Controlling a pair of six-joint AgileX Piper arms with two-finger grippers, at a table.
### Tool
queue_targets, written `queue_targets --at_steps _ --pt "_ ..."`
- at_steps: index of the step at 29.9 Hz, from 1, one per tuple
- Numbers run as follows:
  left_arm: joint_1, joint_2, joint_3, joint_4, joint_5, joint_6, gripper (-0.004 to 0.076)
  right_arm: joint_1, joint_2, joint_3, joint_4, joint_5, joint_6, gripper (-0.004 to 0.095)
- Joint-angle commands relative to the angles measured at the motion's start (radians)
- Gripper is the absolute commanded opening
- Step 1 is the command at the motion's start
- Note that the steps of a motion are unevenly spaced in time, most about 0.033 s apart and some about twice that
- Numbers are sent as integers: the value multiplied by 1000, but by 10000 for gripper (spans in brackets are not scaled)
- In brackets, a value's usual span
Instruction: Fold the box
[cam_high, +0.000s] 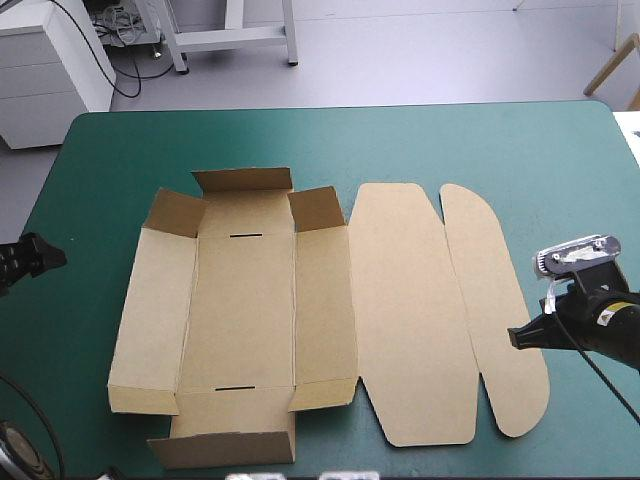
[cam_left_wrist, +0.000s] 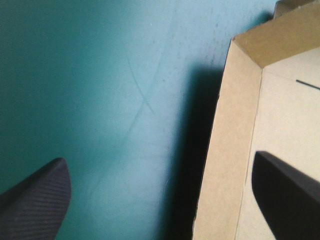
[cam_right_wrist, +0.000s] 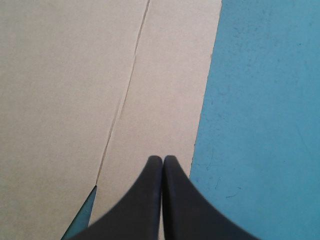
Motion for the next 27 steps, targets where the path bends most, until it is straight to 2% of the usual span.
queue_targets --at_steps 1,12,17,27 --pt "0 -24 59 -34 58 13 701 -5 -9 -26 -2 -51 -3 -19" --pt "0 -24 371 -153 46 202 700 -5 -9 -26 -2 -56 -3 -19" --pt "-43 -24 392 -152 39 214 700 -5 -9 -26 0 -57 -3 -19" --pt "-232 -23 392 -106 36 227 700 -5 -9 -26 5 -57 -3 -19"
